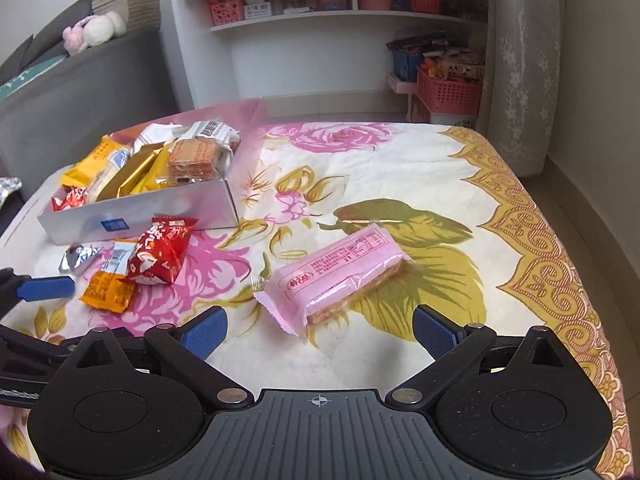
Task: Organize snacks
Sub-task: 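Withdraw both tools from the box over the remaining snacks, then grasp orange-and-white pack with left tool while right tool grasps pink wafer pack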
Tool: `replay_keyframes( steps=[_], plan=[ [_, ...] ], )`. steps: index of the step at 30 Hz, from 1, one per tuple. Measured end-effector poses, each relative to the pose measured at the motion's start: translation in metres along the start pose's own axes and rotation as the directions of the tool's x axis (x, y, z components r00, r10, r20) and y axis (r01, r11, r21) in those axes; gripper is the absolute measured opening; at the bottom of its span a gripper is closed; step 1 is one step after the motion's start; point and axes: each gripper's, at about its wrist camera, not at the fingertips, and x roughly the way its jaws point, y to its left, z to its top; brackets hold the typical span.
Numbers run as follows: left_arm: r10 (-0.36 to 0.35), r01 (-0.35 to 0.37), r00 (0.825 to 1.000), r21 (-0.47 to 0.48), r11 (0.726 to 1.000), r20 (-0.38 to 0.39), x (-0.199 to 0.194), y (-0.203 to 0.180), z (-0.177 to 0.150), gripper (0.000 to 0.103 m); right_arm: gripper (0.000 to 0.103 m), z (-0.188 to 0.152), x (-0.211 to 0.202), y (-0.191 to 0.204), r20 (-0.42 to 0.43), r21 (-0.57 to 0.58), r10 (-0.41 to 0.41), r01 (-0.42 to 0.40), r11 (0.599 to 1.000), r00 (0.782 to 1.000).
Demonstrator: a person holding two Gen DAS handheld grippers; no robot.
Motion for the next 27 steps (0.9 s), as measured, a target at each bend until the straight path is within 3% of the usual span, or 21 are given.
replay_keyframes(
  steps=[6, 11, 13, 21, 24, 27],
  plan=[
    [0.023, -0.023, 0.999, -0.01, 1.0, 0.025, 0.006, 0.003, 0.004, 0.084, 0.1, 0.004, 0.015, -0.002, -0.021, 0.03, -0.007, 0.008, 1.0, 1.0],
    [0.004, -0.004, 0.999, -0.012, 1.0, 0.032, 0.004, 0.006, 0.007, 0.05, 0.1, 0.006, 0.025, -0.004, -0.021, 0.074, -0.013, 0.015, 0.997, 1.0],
    [0.005, -0.006, 0.999, 0.004, 1.0, 0.033, 0.002, 0.005, 0.007, 0.043, 0.1, 0.008, 0.027, -0.005, -0.017, 0.093, -0.011, 0.013, 0.996, 1.0],
    [0.002, -0.002, 1.0, 0.024, 1.0, 0.009, -0.007, 0.008, 0.003, 0.037, 0.098, 0.013, 0.031, -0.007, 0.006, 0.137, -0.028, 0.027, 0.99, 1.0],
    [0.003, -0.003, 1.0, 0.022, 1.0, -0.006, -0.013, 0.012, -0.001, 0.037, 0.087, 0.012, 0.03, -0.004, 0.021, 0.106, -0.037, 0.034, 0.994, 0.999],
    [0.002, -0.002, 1.0, 0.008, 1.0, -0.021, -0.019, 0.02, -0.005, 0.037, 0.069, 0.01, 0.028, 0.003, 0.023, 0.036, -0.03, 0.03, 0.999, 0.999]
  ],
)
